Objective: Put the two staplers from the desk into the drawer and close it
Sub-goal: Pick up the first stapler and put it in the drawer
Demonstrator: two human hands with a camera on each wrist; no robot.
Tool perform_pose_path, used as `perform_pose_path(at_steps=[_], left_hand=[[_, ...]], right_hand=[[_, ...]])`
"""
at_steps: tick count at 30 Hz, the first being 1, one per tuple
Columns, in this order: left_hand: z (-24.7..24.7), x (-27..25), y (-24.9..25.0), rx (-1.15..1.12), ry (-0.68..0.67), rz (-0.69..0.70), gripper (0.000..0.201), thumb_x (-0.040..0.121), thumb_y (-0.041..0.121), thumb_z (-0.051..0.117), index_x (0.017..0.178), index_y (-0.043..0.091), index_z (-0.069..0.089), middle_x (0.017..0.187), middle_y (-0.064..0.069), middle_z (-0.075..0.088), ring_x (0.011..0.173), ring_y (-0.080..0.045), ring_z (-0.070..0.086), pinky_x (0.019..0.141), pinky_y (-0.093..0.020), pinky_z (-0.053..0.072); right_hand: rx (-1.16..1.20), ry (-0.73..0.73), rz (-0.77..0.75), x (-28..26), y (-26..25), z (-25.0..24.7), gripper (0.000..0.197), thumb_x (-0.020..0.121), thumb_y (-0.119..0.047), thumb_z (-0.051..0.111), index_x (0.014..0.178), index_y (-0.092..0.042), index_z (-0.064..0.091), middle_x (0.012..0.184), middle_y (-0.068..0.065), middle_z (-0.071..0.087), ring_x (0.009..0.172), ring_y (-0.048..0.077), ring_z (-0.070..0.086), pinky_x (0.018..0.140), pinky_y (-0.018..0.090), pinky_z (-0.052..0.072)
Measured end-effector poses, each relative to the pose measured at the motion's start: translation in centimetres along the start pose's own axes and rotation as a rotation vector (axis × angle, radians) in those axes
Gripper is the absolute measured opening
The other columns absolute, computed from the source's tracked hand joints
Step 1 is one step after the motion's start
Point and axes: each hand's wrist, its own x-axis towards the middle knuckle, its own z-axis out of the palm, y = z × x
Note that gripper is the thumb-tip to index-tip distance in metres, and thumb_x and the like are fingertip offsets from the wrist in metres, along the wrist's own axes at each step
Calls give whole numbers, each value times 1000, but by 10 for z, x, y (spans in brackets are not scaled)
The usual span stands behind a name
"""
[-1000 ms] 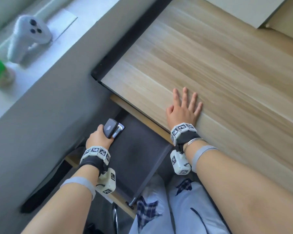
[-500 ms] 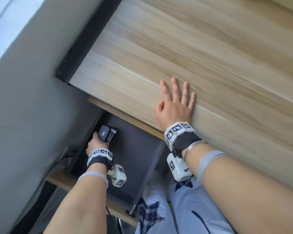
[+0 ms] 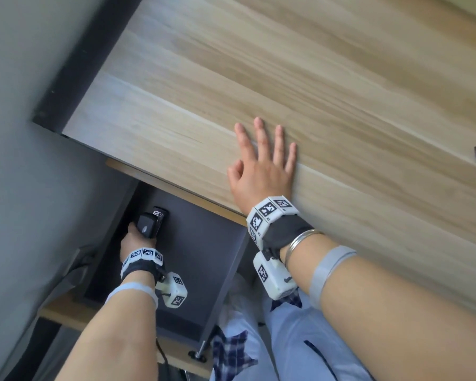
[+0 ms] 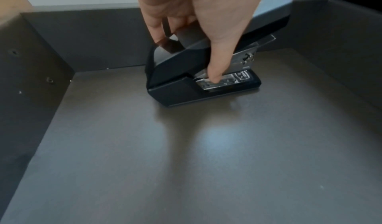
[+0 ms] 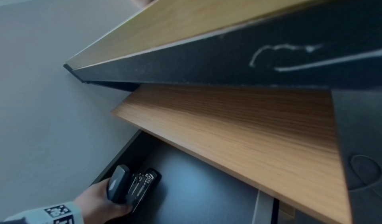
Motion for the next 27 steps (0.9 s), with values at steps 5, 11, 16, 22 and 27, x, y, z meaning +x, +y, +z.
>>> perform_pose_path(at_steps=[5, 11, 16, 22, 27], left_hand=[[-13, 0, 4, 5, -83, 38, 68, 70, 20, 78, 128, 6, 43, 124, -22, 60, 117, -40, 56, 94, -46, 48], [-55, -32, 23, 15, -8, 170, 64, 68, 20, 78, 125, 16, 49, 129, -13, 59, 119, -34, 56, 99, -43, 47], [-109, -76, 57, -17, 0, 286, 34, 76, 13, 71, 109, 9, 62, 114, -8, 70, 109, -26, 63, 84, -25, 42], [-166, -133, 121, -20, 36, 446, 18, 77, 11, 69, 94, 9, 64, 89, -4, 65, 84, -19, 56, 82, -24, 44], [-167, -172, 189, 4, -23, 578, 18, 79, 12, 70, 95, 12, 61, 101, -10, 70, 80, -19, 56, 73, -26, 43]], right_hand=[[15, -9, 2, -1, 0, -1, 65, 82, -33, 42, 145, -40, 27, 158, -5, 25, 147, 32, 18, 118, 54, 12], [39, -43, -8, -1, 2, -6, 63, 85, -32, 42, 145, -40, 27, 159, -5, 24, 147, 33, 17, 118, 54, 11], [77, -155, -30, -2, 5, -16, 62, 90, -30, 41, 147, -40, 20, 161, -6, 13, 149, 30, 7, 119, 51, 3], [128, -359, -73, 11, 23, -50, 64, 91, -24, 45, 148, -35, 19, 161, -8, 14, 149, 24, 9, 120, 47, 10], [153, -362, 11, 28, 70, -92, 60, 92, -24, 48, 147, -27, 25, 154, 2, 32, 143, 26, 22, 115, 42, 22]])
